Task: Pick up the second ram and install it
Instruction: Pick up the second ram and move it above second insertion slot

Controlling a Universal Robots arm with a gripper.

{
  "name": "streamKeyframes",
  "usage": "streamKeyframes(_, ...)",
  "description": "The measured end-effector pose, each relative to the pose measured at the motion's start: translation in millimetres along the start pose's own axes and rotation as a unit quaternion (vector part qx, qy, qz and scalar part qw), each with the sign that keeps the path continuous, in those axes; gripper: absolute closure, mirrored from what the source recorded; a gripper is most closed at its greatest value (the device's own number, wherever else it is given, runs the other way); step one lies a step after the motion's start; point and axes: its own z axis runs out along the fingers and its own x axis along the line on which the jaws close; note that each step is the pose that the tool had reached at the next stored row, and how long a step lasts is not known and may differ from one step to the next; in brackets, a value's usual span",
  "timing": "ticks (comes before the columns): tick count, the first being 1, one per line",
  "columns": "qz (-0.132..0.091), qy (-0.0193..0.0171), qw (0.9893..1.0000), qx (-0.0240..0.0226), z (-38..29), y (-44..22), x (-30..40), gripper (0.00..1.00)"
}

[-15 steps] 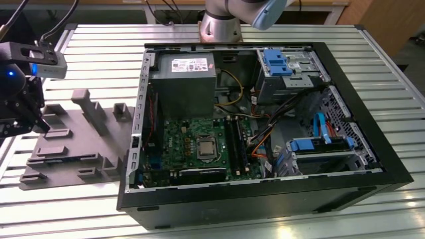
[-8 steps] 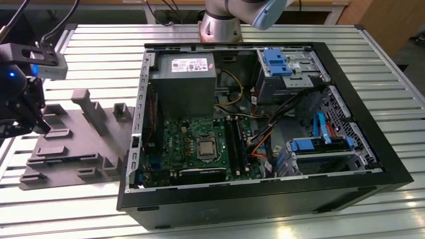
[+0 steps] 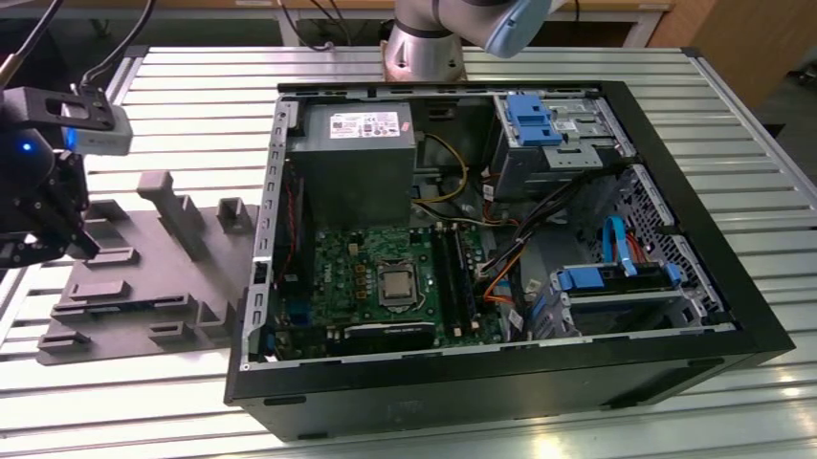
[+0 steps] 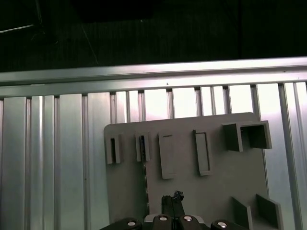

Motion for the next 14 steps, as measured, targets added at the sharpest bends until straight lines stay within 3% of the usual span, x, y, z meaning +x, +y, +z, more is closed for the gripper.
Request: streamKeyframes(14,-0.001,0.0001,1.0000,-0.0001,8.2,-0.7,3.2,0.89)
